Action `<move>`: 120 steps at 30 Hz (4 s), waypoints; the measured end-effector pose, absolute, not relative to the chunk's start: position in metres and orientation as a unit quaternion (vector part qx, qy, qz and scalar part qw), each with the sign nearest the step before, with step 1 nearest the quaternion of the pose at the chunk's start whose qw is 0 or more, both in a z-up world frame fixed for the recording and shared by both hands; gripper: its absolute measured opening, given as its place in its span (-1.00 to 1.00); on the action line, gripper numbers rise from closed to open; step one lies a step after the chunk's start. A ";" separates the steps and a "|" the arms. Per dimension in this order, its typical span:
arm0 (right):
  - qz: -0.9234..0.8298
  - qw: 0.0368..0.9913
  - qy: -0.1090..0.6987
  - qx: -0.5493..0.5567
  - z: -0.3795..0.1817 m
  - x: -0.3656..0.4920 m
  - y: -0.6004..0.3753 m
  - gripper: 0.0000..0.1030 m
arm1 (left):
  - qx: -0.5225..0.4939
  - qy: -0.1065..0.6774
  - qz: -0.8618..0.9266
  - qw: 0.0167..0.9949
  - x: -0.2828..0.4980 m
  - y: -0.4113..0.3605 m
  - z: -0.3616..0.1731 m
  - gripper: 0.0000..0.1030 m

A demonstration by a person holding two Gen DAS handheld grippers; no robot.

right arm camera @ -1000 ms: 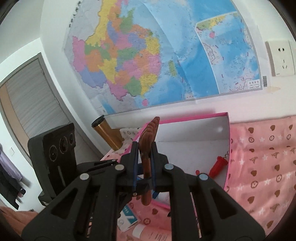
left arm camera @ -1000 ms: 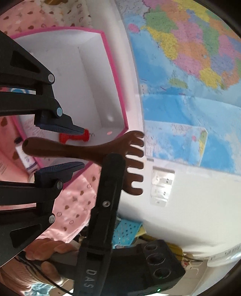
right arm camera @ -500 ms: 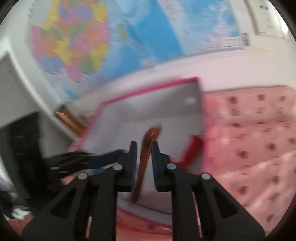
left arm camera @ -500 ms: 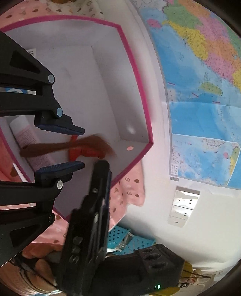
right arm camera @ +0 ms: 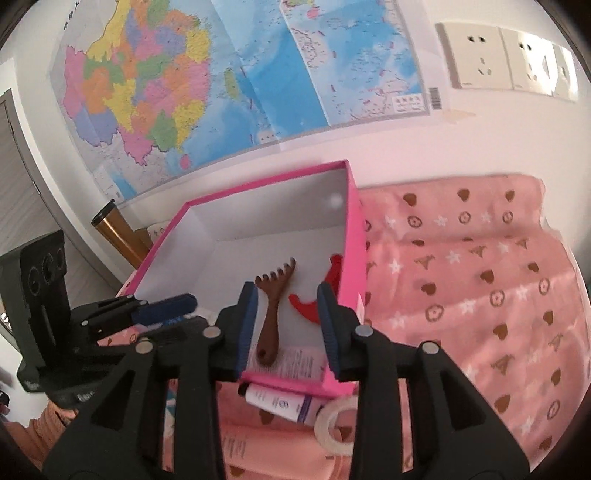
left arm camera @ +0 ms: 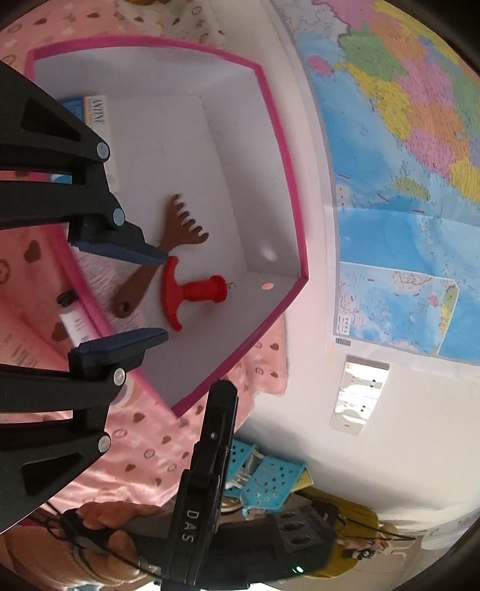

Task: Organize rigid objects

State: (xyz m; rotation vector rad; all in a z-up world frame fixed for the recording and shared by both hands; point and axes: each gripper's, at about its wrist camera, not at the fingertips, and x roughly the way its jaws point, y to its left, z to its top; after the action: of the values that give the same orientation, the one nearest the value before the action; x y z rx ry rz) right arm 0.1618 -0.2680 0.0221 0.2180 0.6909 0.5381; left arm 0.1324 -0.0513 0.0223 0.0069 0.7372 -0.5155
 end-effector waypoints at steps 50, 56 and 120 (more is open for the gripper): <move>0.208 0.872 0.441 0.046 -0.084 0.127 -0.291 -0.66 | -0.051 0.417 -0.333 0.844 0.073 -0.090 -0.036 -0.03; 0.224 0.871 0.435 0.047 -0.080 0.117 -0.288 -0.67 | -0.048 0.429 -0.333 0.838 0.076 -0.096 -0.044 -0.03; 0.266 0.872 0.408 0.052 -0.049 0.105 -0.286 -0.14 | -0.025 0.401 -0.312 0.861 0.071 -0.072 -0.021 -0.17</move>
State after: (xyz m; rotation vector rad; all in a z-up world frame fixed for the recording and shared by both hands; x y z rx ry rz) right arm 0.1049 -0.2863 -0.0491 0.1095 0.8526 0.5564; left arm 0.0709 -0.0724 -0.0211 -0.0514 0.8418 -0.6551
